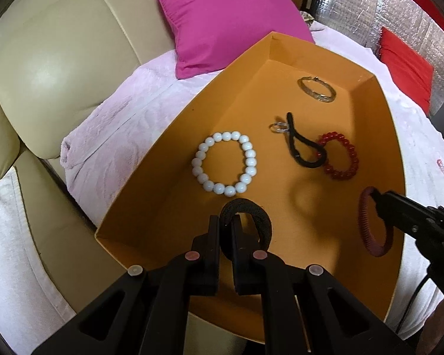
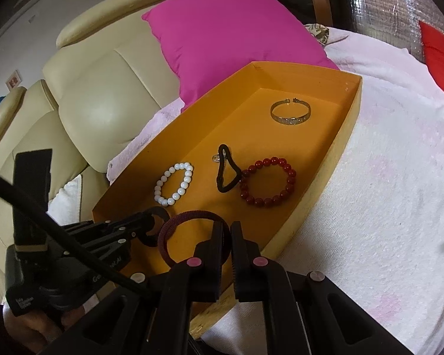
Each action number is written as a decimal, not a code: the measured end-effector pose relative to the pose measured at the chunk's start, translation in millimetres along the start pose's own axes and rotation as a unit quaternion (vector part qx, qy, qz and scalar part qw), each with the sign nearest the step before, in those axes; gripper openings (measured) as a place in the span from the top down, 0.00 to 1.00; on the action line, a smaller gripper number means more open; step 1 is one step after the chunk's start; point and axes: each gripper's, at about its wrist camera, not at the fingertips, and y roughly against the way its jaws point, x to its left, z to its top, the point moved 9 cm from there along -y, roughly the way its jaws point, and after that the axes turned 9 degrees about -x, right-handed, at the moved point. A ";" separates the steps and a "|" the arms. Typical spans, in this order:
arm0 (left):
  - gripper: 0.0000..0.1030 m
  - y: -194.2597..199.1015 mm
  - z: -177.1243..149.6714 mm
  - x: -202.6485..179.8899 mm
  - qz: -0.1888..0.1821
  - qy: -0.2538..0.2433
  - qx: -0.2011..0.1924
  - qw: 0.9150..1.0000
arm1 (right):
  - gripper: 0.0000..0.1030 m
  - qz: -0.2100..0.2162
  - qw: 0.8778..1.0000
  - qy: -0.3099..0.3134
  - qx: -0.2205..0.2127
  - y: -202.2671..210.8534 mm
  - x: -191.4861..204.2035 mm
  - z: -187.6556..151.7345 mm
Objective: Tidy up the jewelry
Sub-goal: 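Lower both held rings into the orange box and open both tools, then move both open tools away from the box toward the two bead bracelets, then grasp the pink-and-clear bead bracelet with the left tool while the right grasps the purple bead bracelet, then lift both bead bracelets off the towel and swing toward the orange box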
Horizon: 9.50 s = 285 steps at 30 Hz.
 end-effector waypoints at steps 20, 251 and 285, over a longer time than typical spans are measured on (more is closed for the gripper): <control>0.93 -7.7 0.0 6.1 -0.006 -0.016 0.012 1.000 | 0.95 -0.019 1.000 -0.002 0.000 -12.1 -4.2 -1.2; 0.79 -8.8 -15.2 -347.1 -0.208 -0.208 0.022 0.955 | 0.90 -0.152 0.932 -0.329 -0.001 171.5 -385.0 -48.8; 0.93 63.6 47.9 -285.5 -0.203 -0.149 -0.082 0.964 | 0.90 -0.101 0.971 -0.202 -0.083 138.7 -298.2 28.7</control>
